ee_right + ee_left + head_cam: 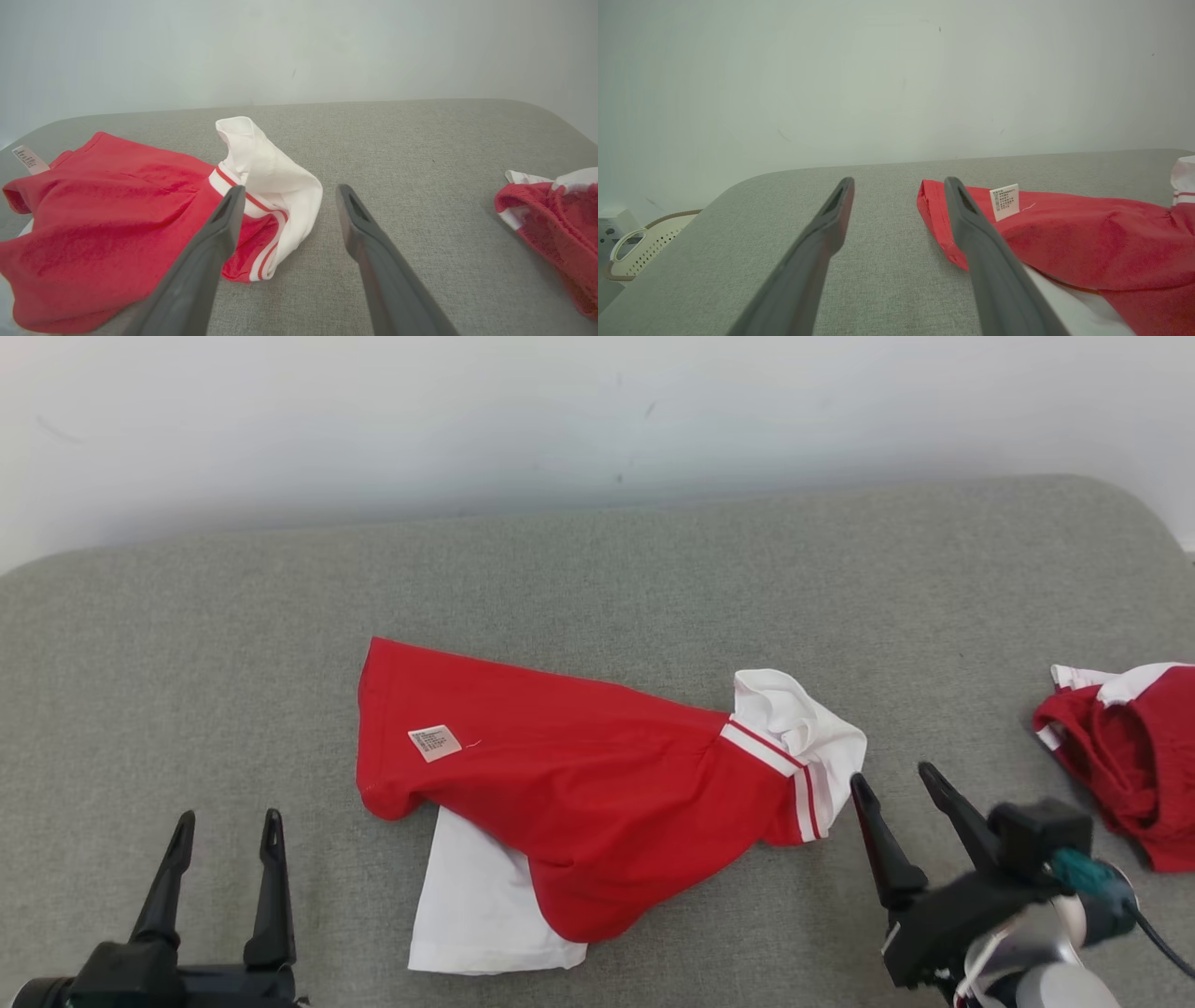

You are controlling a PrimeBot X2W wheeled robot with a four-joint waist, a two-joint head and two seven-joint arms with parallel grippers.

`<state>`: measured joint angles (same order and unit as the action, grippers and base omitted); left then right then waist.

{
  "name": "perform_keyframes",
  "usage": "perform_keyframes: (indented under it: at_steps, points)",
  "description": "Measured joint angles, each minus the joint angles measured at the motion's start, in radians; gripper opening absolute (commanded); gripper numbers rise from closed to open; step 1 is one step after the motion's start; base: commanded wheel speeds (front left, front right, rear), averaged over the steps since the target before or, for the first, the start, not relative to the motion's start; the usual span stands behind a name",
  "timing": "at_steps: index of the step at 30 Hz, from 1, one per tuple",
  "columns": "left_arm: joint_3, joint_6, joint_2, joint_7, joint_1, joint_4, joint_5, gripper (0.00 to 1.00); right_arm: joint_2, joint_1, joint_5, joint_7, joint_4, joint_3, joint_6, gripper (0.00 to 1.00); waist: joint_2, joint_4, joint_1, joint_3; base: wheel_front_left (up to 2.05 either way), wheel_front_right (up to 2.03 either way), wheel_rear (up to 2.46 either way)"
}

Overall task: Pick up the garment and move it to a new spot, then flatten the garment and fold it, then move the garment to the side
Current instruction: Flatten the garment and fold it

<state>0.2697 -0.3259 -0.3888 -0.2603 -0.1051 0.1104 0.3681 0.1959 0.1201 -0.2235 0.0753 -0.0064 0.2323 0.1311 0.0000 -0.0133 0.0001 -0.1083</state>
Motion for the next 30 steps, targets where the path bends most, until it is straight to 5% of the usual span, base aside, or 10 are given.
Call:
perform_keyframes:
  at_steps: [15,16,17,19,26,30]
  points:
    - [0.015,0.027,0.054,0.0,-0.056,-0.019,-0.032,1.0,0.024,0.211,0.058,0.107,0.166,0.075,0.0,0.98,0.0,0.035,0.0001,-0.07,0.0,0.0,0.0]
    - [0.014,0.033,0.058,0.0,-0.06,-0.021,-0.035,1.0,0.022,0.217,0.06,0.11,0.177,0.074,0.0,0.36,0.0,0.037,0.0,-0.073,0.0,0.0,0.0]
    - [0.013,0.034,0.061,0.0,-0.061,-0.022,-0.036,1.0,0.021,0.221,0.061,0.11,0.183,0.072,0.0,0.36,0.0,0.039,0.0001,-0.076,0.0,0.0,0.0]
    - [0.01,0.041,0.068,0.0,-0.063,-0.027,-0.039,1.0,0.019,0.221,0.061,0.109,0.188,0.061,0.0,0.0,0.0001,0.04,0.0001,-0.08,0.0,0.0,0.0]
    - [-0.011,0.053,0.087,0.0,-0.066,-0.031,-0.054,1.0,0.046,0.204,0.048,0.106,0.148,-0.005,0.0,0.0,0.0,0.026,0.0001,-0.093,0.0,0.0,0.0]
    - [-0.021,0.067,0.097,0.0,-0.076,-0.032,-0.068,1.0,0.127,0.199,0.042,0.097,0.091,-0.003,0.0,0.0,0.0,0.01,0.0001,-0.107,0.0,0.0,0.0]
